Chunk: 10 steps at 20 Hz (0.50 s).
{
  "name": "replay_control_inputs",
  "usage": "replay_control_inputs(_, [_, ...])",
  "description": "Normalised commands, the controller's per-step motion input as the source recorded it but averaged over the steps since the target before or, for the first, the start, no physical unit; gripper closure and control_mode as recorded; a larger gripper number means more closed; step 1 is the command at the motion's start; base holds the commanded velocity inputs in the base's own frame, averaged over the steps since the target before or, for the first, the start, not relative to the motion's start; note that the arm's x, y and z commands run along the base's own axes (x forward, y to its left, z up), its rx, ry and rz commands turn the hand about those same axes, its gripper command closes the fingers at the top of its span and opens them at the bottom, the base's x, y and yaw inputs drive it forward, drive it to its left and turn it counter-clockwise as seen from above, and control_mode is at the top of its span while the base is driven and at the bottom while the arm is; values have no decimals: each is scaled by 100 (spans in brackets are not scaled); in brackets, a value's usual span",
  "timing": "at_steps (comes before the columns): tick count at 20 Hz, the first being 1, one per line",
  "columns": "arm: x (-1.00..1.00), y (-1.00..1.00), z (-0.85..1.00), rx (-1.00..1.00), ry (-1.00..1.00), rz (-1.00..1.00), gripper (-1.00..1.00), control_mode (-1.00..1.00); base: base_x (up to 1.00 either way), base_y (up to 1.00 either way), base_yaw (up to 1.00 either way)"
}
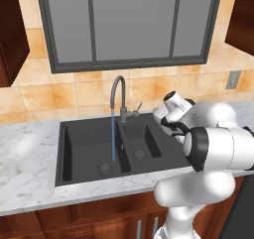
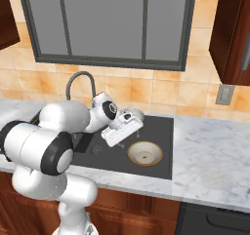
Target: Rinse each bowl for a few seconds and place them down in the sink or on the counter.
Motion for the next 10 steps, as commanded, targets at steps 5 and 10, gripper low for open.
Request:
replay_control_inputs(5, [-12,0,99,11,-2,0,-100,-100,0,0,0])
replay_control_inputs(10, [-14,0,100,12,-3,0,-100,-100,0,0,0])
